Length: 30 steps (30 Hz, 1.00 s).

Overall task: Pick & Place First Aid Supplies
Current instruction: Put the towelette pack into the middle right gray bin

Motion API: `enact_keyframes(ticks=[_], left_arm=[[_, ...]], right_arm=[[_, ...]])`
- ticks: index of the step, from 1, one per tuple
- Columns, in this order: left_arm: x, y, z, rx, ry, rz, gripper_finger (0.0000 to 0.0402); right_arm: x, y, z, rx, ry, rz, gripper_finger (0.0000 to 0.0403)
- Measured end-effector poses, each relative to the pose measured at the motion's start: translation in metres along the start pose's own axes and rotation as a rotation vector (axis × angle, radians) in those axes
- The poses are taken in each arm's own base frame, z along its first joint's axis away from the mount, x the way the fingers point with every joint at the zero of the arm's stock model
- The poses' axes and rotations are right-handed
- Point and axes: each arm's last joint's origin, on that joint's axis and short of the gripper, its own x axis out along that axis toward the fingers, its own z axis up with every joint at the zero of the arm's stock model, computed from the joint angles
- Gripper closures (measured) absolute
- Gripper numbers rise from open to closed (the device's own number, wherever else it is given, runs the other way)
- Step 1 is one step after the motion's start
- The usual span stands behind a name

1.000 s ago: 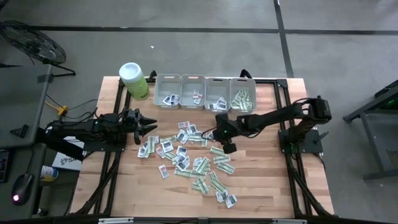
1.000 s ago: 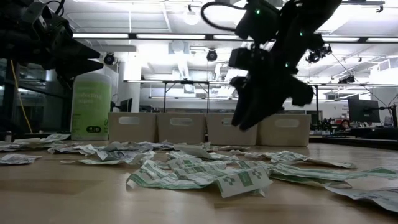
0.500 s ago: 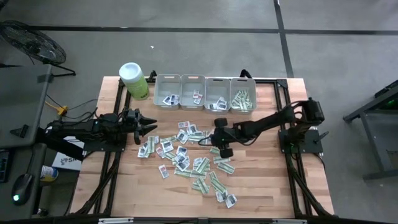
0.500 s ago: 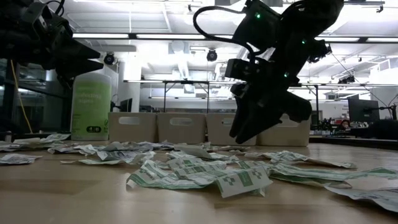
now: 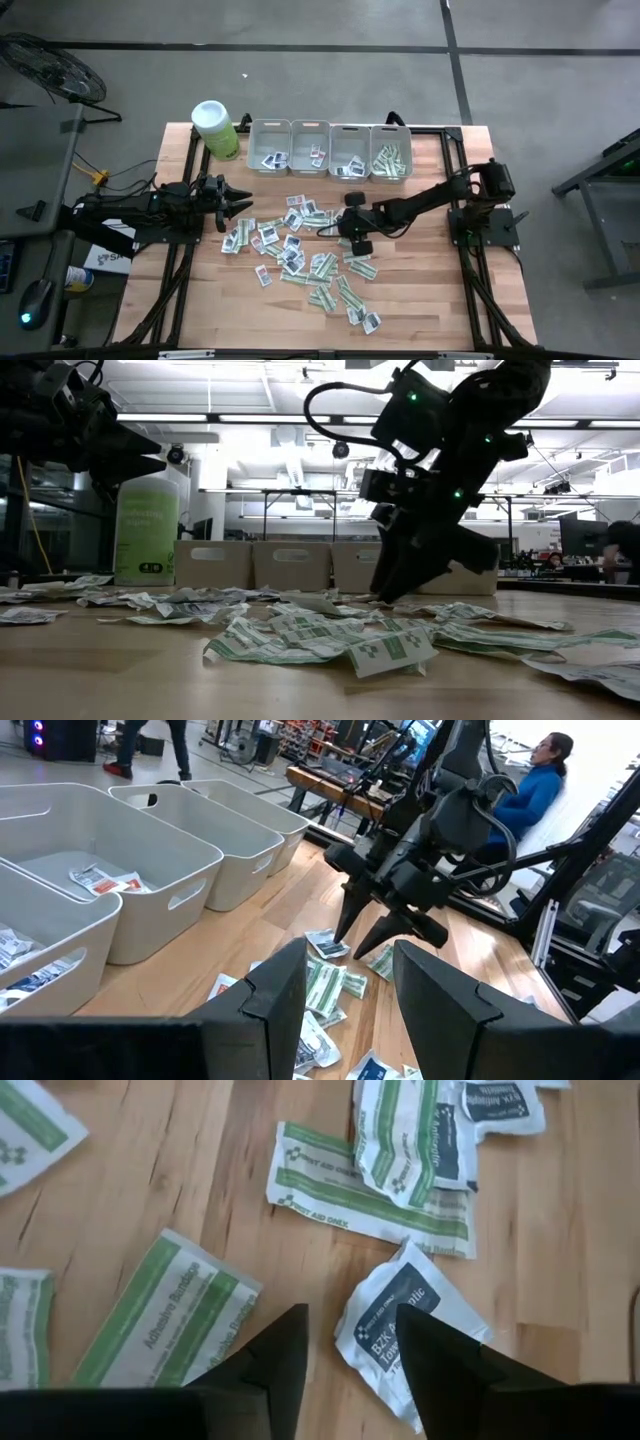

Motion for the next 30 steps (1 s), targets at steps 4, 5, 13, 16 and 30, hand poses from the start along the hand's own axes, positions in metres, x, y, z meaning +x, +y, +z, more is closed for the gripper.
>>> enact_keyframes(ticks=[4,5,13,16,30], left_arm=[[0.0,0.0,0.0,0.0,0.0,0.0,0.0252],[0.0,0.0,0.0,0.0,0.001,0.0,0.0252],[0.0,0.0,0.0,0.0,0.0,0.0,0.0252],[0.0,0.0,0.0,0.0,0.001,0.0,0.0252],[0.0,0.0,0.0,0.0,0.0,0.0,0.0252]], right_arm=[[0.001,-0.004,-0.002,0.059,0.018,0.009,0.0284],[0.001,-0.004,-0.003,0.071,0.023,0.005,0.0293],[0.002,-0.005,-0.004,0.074,0.032,0.004,0.0383],[0.002,-0.005,-0.004,0.054,0.034,0.0,0.0397],[-0.009,0.026,-0.002,-0.36,0.083,-0.219,0.0402]])
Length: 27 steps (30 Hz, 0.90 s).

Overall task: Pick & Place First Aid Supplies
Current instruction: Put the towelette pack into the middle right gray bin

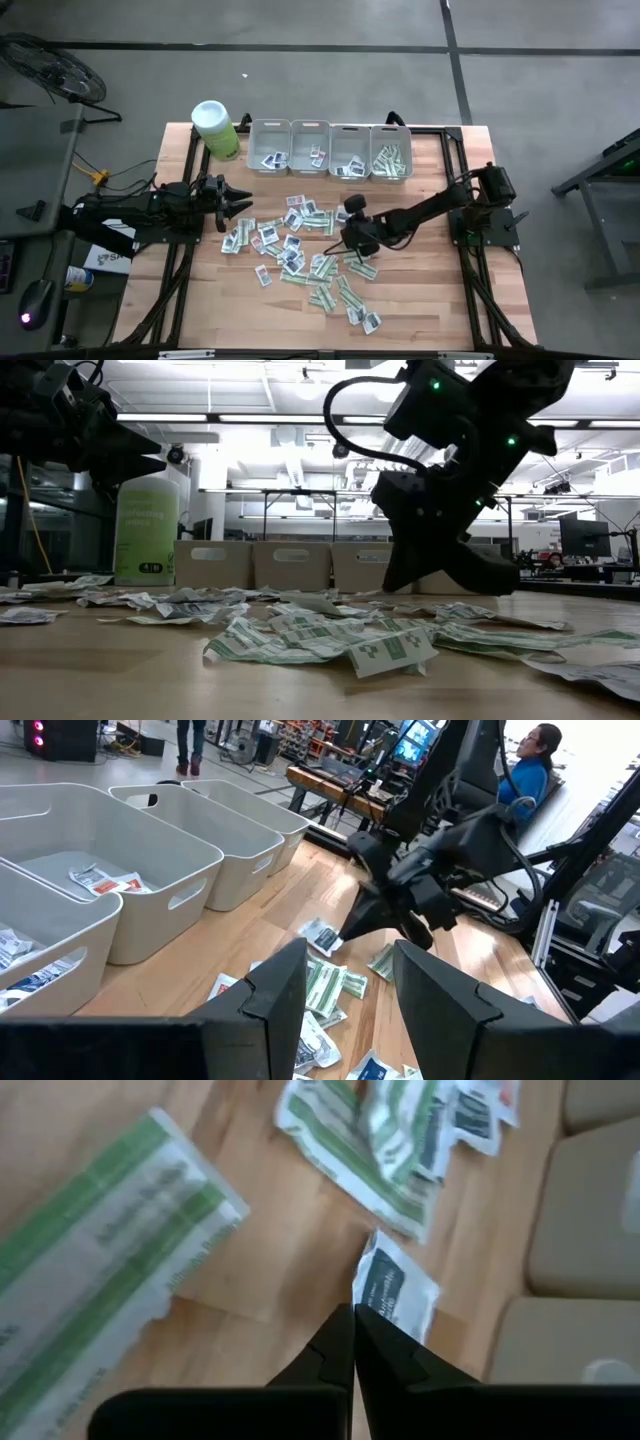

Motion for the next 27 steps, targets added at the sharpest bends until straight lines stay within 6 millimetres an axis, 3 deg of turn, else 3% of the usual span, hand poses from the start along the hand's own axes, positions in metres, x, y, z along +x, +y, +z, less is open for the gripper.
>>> enact_keyframes(ticks=[17,27], left_arm=[[0.0,0.0,0.0,0.0,0.0,0.0,0.0252],[0.0,0.0,0.0,0.0,0.0,0.0,0.0252]], right_arm=[[-0.012,-0.019,0.025,-0.047,0.004,-0.129,0.0403],[-0.015,-0.05,0.029,-0.111,0.147,-0.206,0.0403]])
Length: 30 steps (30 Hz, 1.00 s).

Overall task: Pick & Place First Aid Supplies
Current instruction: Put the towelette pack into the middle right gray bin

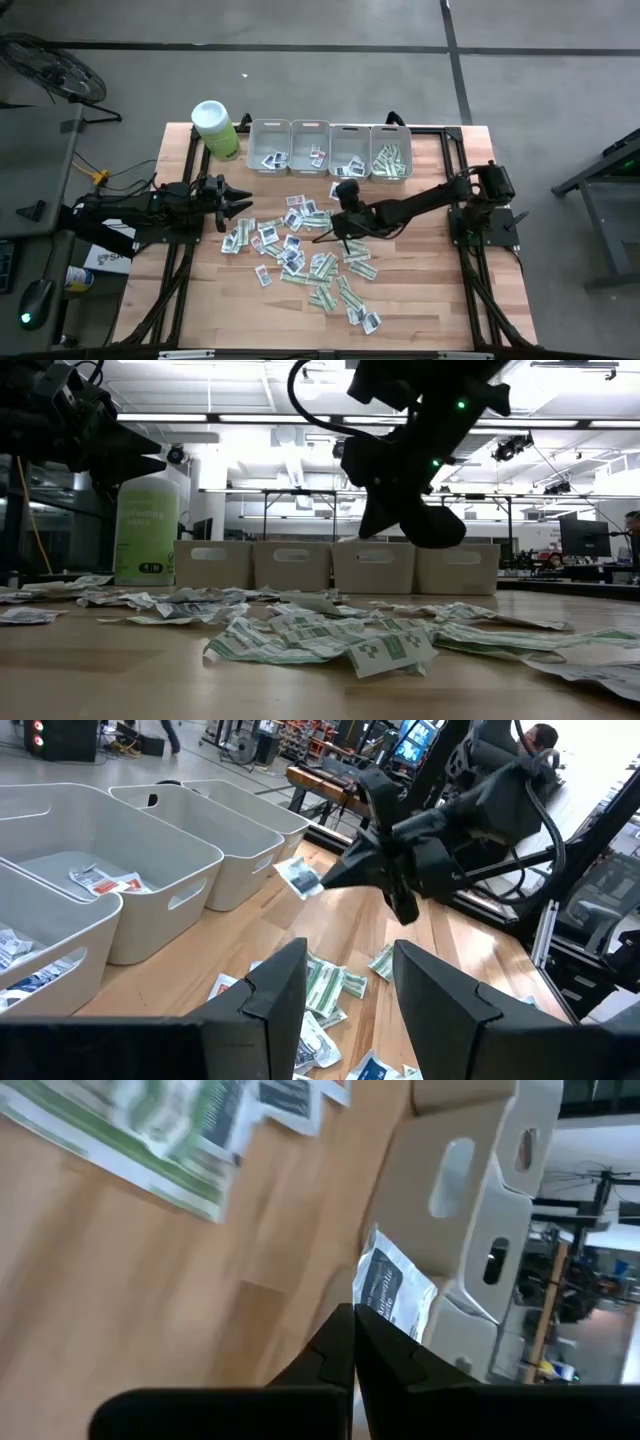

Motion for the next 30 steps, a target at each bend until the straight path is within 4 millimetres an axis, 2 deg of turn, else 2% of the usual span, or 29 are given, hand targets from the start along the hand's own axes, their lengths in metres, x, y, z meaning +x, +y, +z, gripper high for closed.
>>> enact_keyframes(ticks=[7,14,23,30], left_arm=[[0.0,0.0,0.0,0.0,0.0,0.0,0.0252],[0.0,0.0,0.0,0.0,0.0,0.0,0.0252],[0.0,0.0,0.0,0.0,0.0,0.0,0.0252],[0.0,0.0,0.0,0.0,0.0,0.0,0.0252]], right_arm=[[0.012,-0.022,-0.009,-0.068,0.105,-0.063,0.0403],[0.031,-0.042,-0.028,-0.061,0.215,-0.108,0.0403],[0.061,-0.065,-0.057,0.138,0.2,0.026,0.0403],[0.073,-0.076,-0.072,0.214,0.199,0.069,0.0403]])
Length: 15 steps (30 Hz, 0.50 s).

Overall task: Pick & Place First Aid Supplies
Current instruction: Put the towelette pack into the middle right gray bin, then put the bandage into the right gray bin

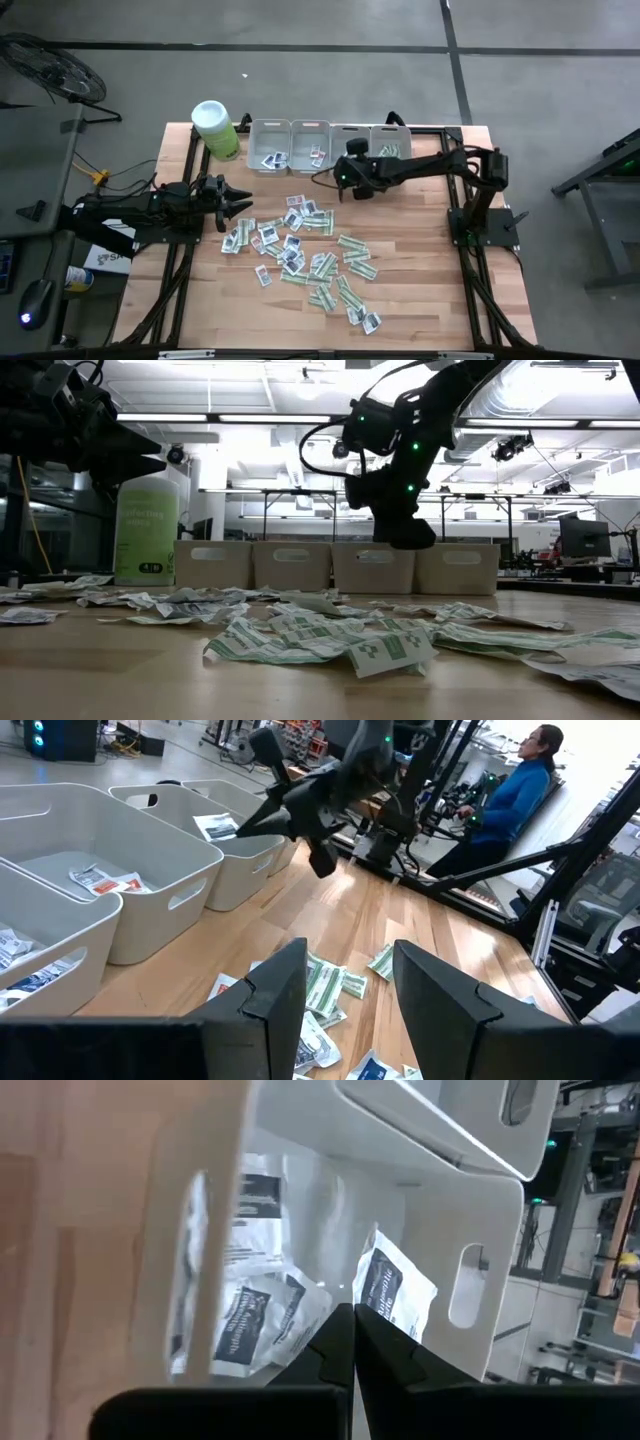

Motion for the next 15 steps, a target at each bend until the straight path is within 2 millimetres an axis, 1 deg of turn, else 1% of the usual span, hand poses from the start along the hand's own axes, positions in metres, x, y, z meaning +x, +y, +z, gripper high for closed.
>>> enact_keyframes(ticks=[4,7,12,15], left_arm=[[0.0,0.0,0.0,0.0,0.0,0.0,0.0252],[0.0,0.0,-0.0001,0.0,0.001,0.0,0.0252],[0.0,0.0,0.0,0.0,0.0,0.0,0.0252],[0.0,0.0,0.0,0.0,0.0,0.0,0.0252]], right_arm=[[0.002,-0.0032,-0.0007,0.02,0.0,-0.013,0.0399],[0.002,-0.0036,-0.0004,0.006,-0.003,-0.017,0.0385],[0.0018,-0.0033,-0.0003,0.008,-0.001,-0.019,0.0336],[-0.0015,-0.0022,0.0008,0.034,0.045,-0.103,0.03]])
